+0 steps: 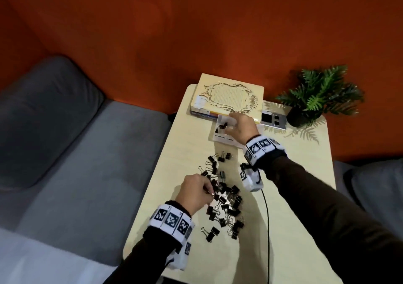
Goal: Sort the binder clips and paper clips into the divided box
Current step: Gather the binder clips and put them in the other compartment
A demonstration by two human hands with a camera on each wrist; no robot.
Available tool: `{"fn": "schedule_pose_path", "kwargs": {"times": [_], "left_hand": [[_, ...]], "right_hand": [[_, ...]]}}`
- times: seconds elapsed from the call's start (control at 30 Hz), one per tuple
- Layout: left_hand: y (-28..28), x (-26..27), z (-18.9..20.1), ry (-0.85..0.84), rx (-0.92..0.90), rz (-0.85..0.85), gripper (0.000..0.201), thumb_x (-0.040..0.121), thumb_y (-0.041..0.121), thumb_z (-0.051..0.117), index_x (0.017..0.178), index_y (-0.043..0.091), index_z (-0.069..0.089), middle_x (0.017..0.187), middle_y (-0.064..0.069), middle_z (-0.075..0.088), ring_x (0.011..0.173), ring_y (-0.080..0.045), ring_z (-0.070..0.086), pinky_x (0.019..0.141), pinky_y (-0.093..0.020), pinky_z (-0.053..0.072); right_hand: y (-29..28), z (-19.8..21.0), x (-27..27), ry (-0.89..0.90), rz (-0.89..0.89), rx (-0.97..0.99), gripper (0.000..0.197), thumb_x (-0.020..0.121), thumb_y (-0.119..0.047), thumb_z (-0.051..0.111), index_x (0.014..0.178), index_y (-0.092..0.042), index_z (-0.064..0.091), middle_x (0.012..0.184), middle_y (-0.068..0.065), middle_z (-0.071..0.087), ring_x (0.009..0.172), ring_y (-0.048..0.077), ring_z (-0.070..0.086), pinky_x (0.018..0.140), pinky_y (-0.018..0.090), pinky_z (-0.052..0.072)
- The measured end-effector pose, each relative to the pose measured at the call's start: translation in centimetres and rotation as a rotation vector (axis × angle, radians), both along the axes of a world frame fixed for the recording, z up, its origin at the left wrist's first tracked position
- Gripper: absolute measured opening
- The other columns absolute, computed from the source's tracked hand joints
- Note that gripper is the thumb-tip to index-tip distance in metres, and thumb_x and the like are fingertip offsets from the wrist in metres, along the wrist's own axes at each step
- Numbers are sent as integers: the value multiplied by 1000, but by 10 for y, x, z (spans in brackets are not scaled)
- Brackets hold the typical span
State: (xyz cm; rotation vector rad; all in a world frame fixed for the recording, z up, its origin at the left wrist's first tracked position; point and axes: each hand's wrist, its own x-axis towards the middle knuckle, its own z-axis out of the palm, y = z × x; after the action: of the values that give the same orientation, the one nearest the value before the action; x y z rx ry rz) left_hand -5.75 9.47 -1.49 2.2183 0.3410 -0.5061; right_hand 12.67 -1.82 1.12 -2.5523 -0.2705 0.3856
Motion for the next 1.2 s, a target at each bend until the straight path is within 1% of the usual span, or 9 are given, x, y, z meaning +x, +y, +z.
{"fn": "schedule_pose_path", "kwargs": {"times": [0.1, 0.3, 0.43, 0.57, 0.73, 0.9, 0.97, 1.07, 1.2], "left_hand": [[5, 25, 26, -41, -64, 59, 15, 74, 1, 74, 74, 16, 72, 92, -3, 72, 73, -10, 63, 59, -14, 50], [-3, 137, 61, -318, 9, 137, 10, 77, 1, 71, 82, 7, 76, 93, -8, 75, 90, -19, 67, 88, -29, 55], [-14, 186, 36, -219, 189, 7, 11, 81, 3, 67, 86, 5, 77, 96, -14, 76, 94, -28, 69, 84, -34, 58], [-16, 196, 22, -121, 286, -143, 21, 82, 4, 66, 101, 6, 75, 107, -13, 73, 102, -30, 68, 91, -37, 56], [-7, 162, 41, -246, 230, -159, 45, 77, 10, 75, 120, 10, 63, 124, -12, 66, 112, -28, 62, 98, -38, 52], [0, 71, 12, 267, 375, -444, 117, 52, 32, 91, 146, 29, 22, 153, -9, 23, 141, -36, 22, 108, -53, 39], [2, 45, -8, 285, 385, -490, 133, 46, 32, 94, 147, 38, 8, 159, -3, -2, 145, -37, 4, 111, -55, 34], [-3, 20, -26, 116, 364, -461, 124, 48, 34, 92, 146, 36, 15, 157, -3, 7, 140, -34, 14, 112, -48, 35], [-10, 11, -33, -32, 293, -296, 77, 63, 29, 84, 129, 27, 46, 133, -5, 40, 114, -31, 39, 100, -38, 40]], "right_hand": [[-21, 2, -36, -66, -27, 121, 49, 81, -20, 67, 125, -11, 48, 129, 11, 56, 114, 27, 55, 97, 37, 47], [-61, -24, -126, 19, -36, 134, 29, 88, -28, 57, 112, -12, 58, 116, 7, 61, 95, 12, 56, 76, 17, 45], [-76, -39, -159, 47, 26, 57, 27, 87, -18, 57, 114, -13, 57, 119, 9, 60, 104, 21, 57, 92, 34, 48], [-86, -40, -163, 43, 12, 68, 27, 88, -19, 56, 115, -15, 57, 119, 8, 60, 105, 21, 57, 92, 32, 48], [-79, -34, -155, 218, 70, 2, 66, 75, -30, 71, 131, -17, 39, 134, 8, 44, 119, 24, 45, 98, 32, 39], [-62, -38, -157, 349, 157, -122, 103, 55, -32, 85, 137, -33, 22, 142, 6, 22, 127, 29, 25, 104, 43, 37], [-56, -42, -157, 344, 192, -170, 108, 54, -29, 86, 138, -35, 17, 144, 5, 17, 128, 30, 21, 104, 46, 39], [-53, -50, -160, 254, 194, -141, 91, 65, -23, 80, 137, -31, 24, 140, 7, 24, 123, 29, 28, 99, 42, 43], [-54, -56, -164, 166, 135, -58, 49, 79, -9, 64, 123, -17, 44, 123, 12, 41, 110, 31, 42, 91, 36, 41]]}}
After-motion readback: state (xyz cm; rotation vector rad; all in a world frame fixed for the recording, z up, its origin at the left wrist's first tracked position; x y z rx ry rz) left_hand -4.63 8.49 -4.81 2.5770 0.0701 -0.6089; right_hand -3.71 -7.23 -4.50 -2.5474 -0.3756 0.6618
